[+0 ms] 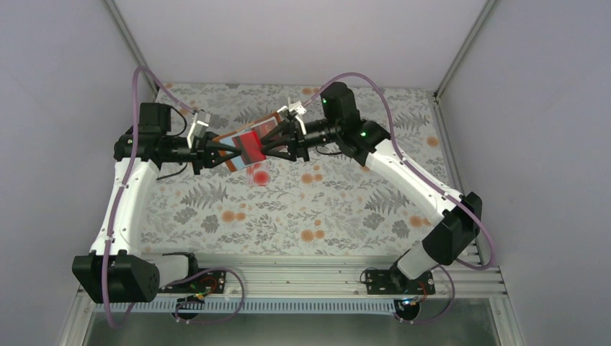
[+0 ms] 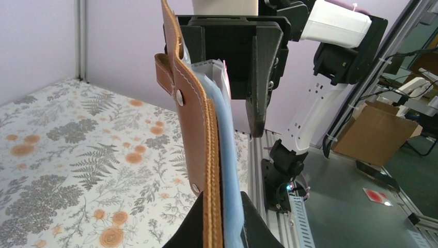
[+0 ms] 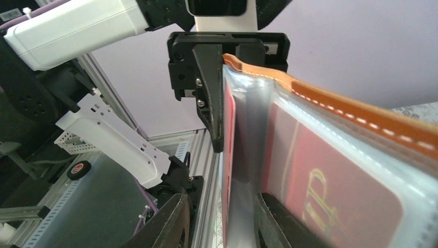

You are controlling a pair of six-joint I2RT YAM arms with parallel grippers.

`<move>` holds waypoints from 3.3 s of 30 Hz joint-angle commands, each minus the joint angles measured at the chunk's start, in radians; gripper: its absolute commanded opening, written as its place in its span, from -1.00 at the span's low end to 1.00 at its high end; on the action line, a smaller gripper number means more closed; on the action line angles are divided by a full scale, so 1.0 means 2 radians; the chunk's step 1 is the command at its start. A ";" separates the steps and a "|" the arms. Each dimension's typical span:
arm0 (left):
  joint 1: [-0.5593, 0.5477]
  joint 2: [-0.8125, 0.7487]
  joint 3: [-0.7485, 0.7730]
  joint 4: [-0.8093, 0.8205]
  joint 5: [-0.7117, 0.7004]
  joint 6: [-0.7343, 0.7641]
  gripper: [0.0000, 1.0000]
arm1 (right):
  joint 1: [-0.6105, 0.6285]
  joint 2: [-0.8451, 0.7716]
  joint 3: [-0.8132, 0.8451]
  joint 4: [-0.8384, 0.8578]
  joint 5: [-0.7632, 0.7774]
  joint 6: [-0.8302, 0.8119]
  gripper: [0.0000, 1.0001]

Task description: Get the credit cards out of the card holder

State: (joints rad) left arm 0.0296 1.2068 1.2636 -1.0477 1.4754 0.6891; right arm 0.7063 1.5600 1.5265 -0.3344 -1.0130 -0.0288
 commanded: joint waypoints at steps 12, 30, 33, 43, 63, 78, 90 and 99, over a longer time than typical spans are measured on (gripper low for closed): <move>-0.003 -0.001 0.004 -0.017 0.032 0.042 -0.95 | 0.009 0.001 0.019 0.019 0.041 0.017 -0.74; -0.003 -0.001 0.009 -0.042 0.036 0.075 -0.95 | 0.033 0.036 0.049 -0.004 -0.021 -0.009 -0.90; -0.003 -0.001 0.006 -0.029 0.033 0.058 -0.95 | 0.033 0.026 0.041 -0.009 -0.011 -0.017 -0.92; -0.003 0.000 0.000 -0.014 0.034 0.036 -0.66 | 0.021 -0.005 0.024 -0.011 0.030 -0.010 -0.92; -0.003 0.005 -0.001 0.003 0.032 0.012 -0.95 | -0.003 -0.024 0.026 -0.040 0.058 -0.029 -0.92; -0.003 0.003 0.002 -0.004 0.023 0.019 -0.95 | -0.029 -0.052 0.017 -0.070 0.080 -0.042 -0.92; -0.003 0.003 -0.001 0.029 0.002 -0.022 -0.95 | -0.059 -0.080 0.014 -0.098 0.086 -0.061 -0.92; 0.005 0.006 -0.034 0.145 -0.137 -0.165 -0.95 | -0.103 -0.085 0.016 -0.150 0.220 0.003 -0.92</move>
State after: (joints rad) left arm 0.0261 1.2221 1.2041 -0.8635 1.3010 0.4686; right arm 0.5213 1.3857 1.5578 -0.5747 -0.7513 -0.1188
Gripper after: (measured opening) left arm 0.073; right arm 0.040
